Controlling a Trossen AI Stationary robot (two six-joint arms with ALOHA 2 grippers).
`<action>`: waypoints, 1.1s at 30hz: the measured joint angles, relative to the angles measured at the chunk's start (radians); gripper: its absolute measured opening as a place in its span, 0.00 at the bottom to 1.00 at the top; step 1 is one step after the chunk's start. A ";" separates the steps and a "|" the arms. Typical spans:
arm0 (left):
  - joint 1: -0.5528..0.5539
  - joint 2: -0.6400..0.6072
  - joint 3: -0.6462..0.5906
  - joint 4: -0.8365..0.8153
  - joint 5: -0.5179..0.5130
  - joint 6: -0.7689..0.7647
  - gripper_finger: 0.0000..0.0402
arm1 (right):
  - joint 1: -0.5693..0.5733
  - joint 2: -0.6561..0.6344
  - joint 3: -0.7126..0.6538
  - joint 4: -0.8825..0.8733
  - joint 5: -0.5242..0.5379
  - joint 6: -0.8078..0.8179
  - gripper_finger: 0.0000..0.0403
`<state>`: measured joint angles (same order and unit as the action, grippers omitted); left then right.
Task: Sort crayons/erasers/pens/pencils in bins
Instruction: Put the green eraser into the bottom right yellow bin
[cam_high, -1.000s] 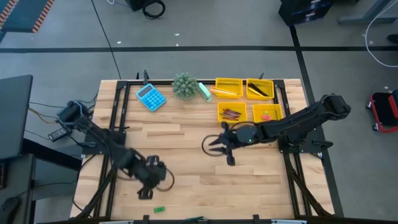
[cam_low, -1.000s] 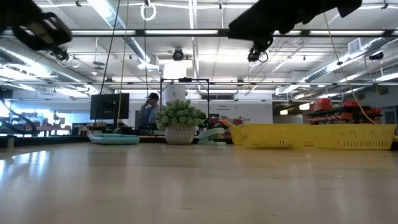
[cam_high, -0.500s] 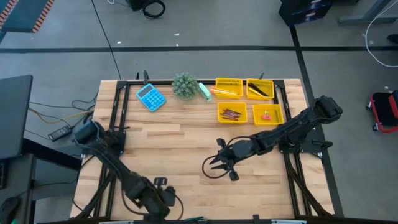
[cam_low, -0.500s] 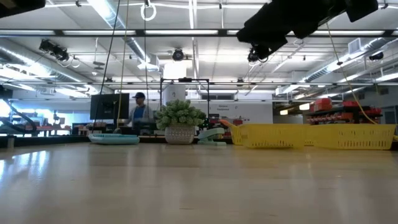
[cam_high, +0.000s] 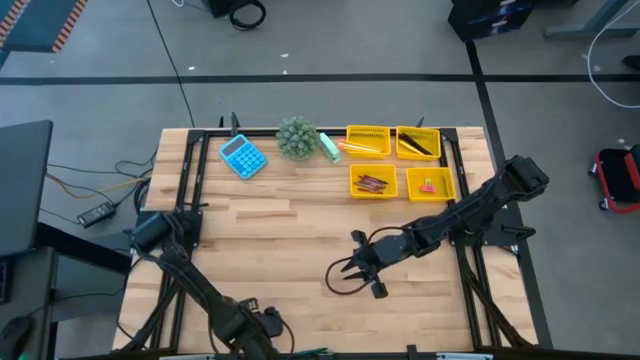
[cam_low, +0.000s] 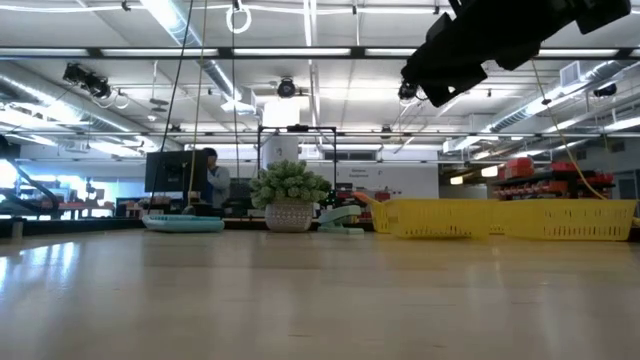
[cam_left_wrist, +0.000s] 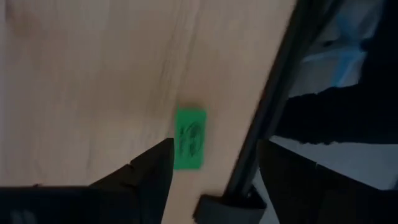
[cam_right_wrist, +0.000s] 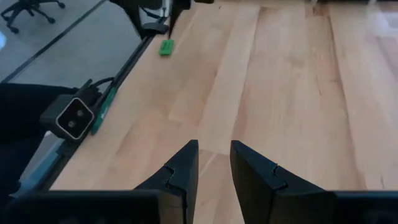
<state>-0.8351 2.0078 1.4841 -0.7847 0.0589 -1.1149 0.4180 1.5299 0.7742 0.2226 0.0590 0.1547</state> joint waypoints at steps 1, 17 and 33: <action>-0.003 0.007 0.000 -0.012 0.004 -0.011 0.59 | 0.006 0.000 0.000 0.000 0.006 0.000 0.25; -0.007 0.074 0.000 -0.024 0.024 -0.045 0.48 | 0.044 0.000 0.000 -0.030 0.077 0.027 0.25; -0.004 0.079 0.001 -0.091 0.021 -0.052 0.27 | 0.044 0.000 0.000 -0.096 0.126 0.053 0.25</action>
<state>-0.8393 2.0872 1.4849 -0.8759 0.0802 -1.1671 0.4618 1.5299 0.7746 0.1261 0.1852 0.2073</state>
